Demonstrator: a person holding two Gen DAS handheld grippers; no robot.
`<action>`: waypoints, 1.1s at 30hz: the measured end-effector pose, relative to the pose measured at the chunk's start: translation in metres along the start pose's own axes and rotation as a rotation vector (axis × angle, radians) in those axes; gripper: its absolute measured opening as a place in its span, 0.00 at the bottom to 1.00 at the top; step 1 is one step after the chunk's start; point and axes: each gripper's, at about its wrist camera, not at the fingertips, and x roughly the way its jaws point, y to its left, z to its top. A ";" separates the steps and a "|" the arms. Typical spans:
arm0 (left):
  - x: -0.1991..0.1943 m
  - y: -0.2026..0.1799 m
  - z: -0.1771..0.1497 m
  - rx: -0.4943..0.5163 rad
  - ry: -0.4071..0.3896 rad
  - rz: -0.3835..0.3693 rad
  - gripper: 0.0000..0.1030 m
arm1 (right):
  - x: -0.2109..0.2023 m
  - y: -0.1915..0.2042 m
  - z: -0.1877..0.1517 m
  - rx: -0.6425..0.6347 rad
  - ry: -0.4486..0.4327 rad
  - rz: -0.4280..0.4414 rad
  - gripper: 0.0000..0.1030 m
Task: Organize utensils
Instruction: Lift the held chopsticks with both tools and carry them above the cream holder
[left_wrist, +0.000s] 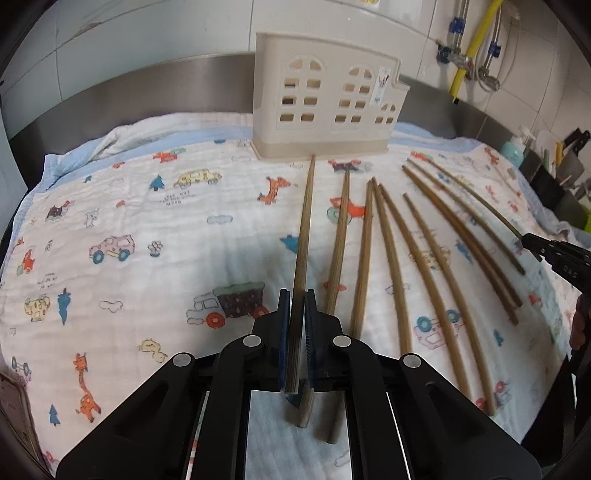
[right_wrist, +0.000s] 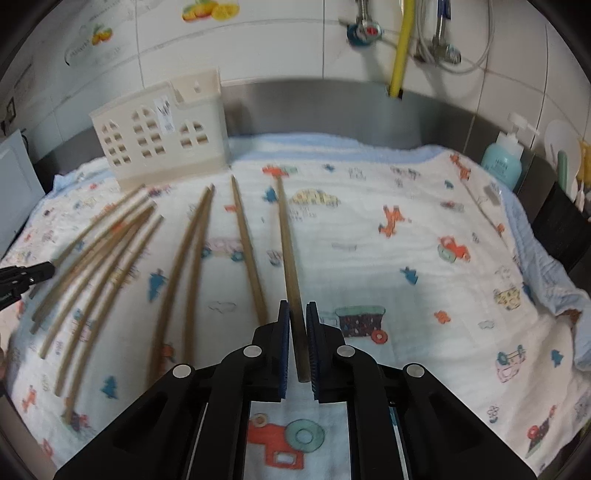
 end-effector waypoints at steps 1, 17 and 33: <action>-0.005 0.000 0.002 -0.001 -0.013 0.002 0.06 | -0.009 0.002 0.003 -0.001 -0.026 0.001 0.08; -0.066 0.001 0.035 0.000 -0.186 -0.053 0.05 | -0.099 0.030 0.078 -0.064 -0.240 0.080 0.06; -0.095 -0.003 0.095 0.071 -0.273 -0.073 0.05 | -0.134 0.065 0.211 -0.138 -0.327 0.193 0.06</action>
